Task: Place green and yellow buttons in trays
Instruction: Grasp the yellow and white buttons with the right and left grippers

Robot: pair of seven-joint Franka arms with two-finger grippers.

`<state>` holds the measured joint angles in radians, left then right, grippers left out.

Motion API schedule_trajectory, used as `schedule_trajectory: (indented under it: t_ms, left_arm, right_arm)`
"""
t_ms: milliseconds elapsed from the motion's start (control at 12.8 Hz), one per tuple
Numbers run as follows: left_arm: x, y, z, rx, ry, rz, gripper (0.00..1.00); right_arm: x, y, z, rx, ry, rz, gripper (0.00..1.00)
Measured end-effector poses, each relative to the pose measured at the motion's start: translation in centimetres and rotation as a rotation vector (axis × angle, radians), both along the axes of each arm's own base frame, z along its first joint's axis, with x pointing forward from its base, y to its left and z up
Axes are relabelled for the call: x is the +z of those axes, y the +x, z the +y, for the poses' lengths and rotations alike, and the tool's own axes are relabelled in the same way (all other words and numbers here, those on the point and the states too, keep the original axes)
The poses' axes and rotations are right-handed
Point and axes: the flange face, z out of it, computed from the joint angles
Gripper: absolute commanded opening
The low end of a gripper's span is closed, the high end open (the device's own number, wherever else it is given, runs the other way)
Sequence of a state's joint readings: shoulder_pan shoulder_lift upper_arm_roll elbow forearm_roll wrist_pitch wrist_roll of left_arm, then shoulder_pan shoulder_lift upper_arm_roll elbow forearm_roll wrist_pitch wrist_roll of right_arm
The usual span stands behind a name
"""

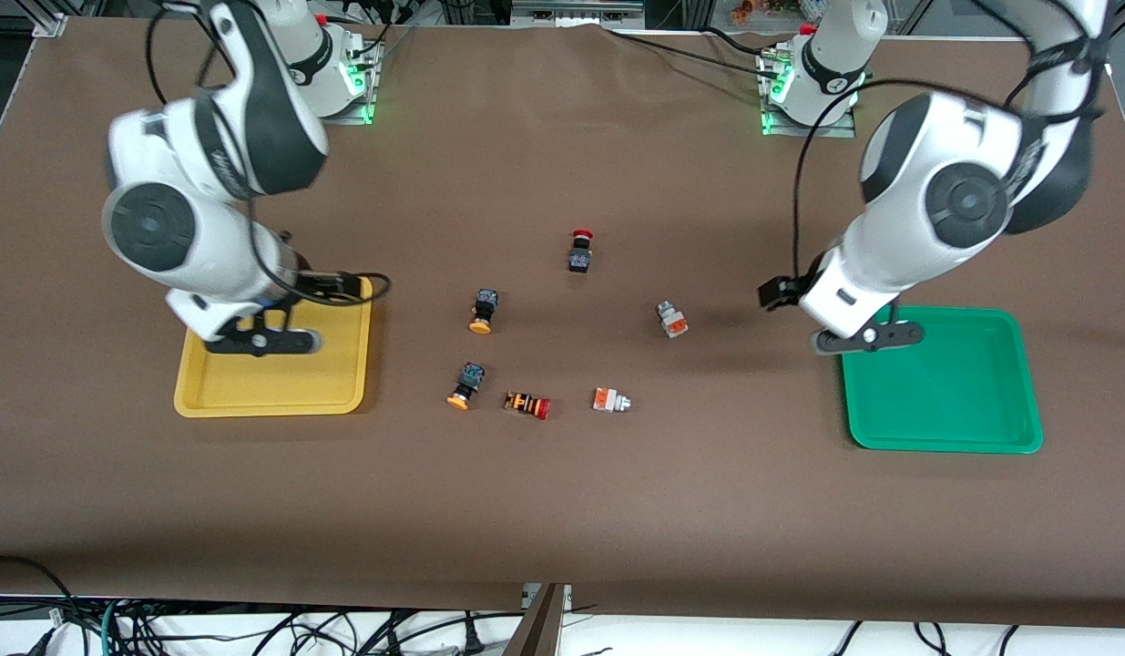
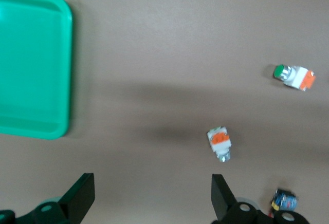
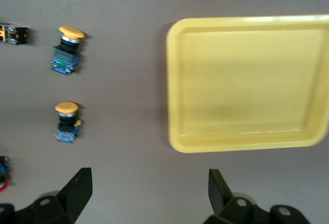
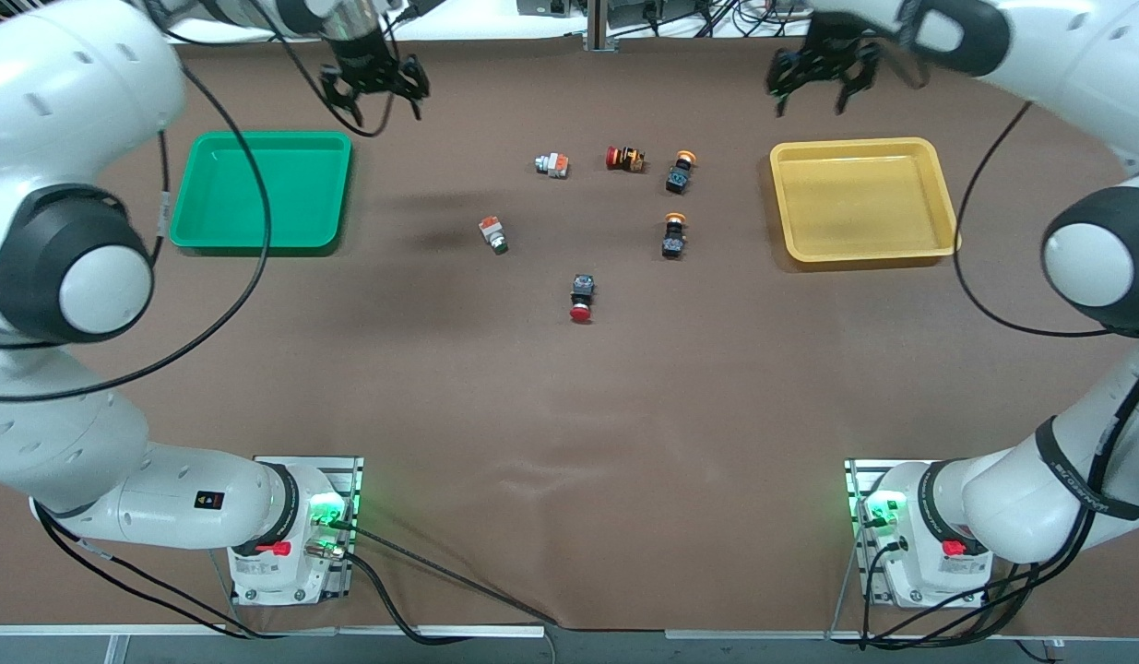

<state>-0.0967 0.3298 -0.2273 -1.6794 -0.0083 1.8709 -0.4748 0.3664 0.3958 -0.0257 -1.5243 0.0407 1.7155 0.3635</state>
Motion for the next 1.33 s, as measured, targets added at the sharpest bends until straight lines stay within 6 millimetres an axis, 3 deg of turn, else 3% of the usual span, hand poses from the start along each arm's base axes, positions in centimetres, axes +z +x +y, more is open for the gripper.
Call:
schedule_trajectory:
  t_ms: [156, 391, 547, 703, 859, 1016, 1094, 1172, 1250, 1328]
  left_arm:
    - [-5.2, 1.1, -0.8, 0.034, -0.011, 0.016, 1.0]
    - [-10.9, 0.9, -4.5, 0.074, -0.019, 0.028, 1.0]
    - [-14.4, -0.1, -6.9, 0.102, -0.03, 0.008, 1.0]
    - [-18.1, -2.4, -9.5, 0.121, -0.038, -0.011, 1.0]
    - [-19.9, -4.3, -11.0, 0.132, -0.037, -0.013, 1.0]
    - [-20.8, -5.0, -11.2, 0.134, -0.038, -0.016, 1.0]
    - [-21.3, -5.4, -11.1, 0.135, -0.042, -0.023, 0.61]
    - [-21.8, -5.8, -11.0, 0.135, -0.045, -0.027, 0.35]
    - [-22.3, -6.2, -11.0, 0.134, -0.045, -0.028, 0.26]
    - [-22.5, -6.5, -11.1, 0.131, -0.045, -0.028, 0.24]
  right_arm:
    - [-3.7, -0.6, 3.0, -0.042, -0.002, -0.005, 1.0]
    - [-9.2, -3.5, 7.6, -0.097, -0.016, -0.03, 1.0]
    - [-12.3, -6.0, 10.3, -0.133, -0.028, -0.011, 1.0]
    - [-14.9, -7.9, 12.9, -0.159, -0.017, 0.0, 1.0]
    - [-17.6, -9.2, 14.2, -0.17, -0.012, -0.012, 1.0]
    - [-19.9, -9.9, 14.5, -0.187, 0.002, -0.006, 1.0]
    - [-20.7, -10.0, 14.7, -0.189, 0.009, -0.01, 1.0]
    - [-21.4, -10.0, 14.9, -0.194, 0.014, -0.018, 1.0]
    - [-22.1, -10.0, 15.1, -0.201, 0.019, -0.026, 1.0]
    - [-22.7, -10.1, 15.4, -0.203, 0.025, -0.033, 1.0]
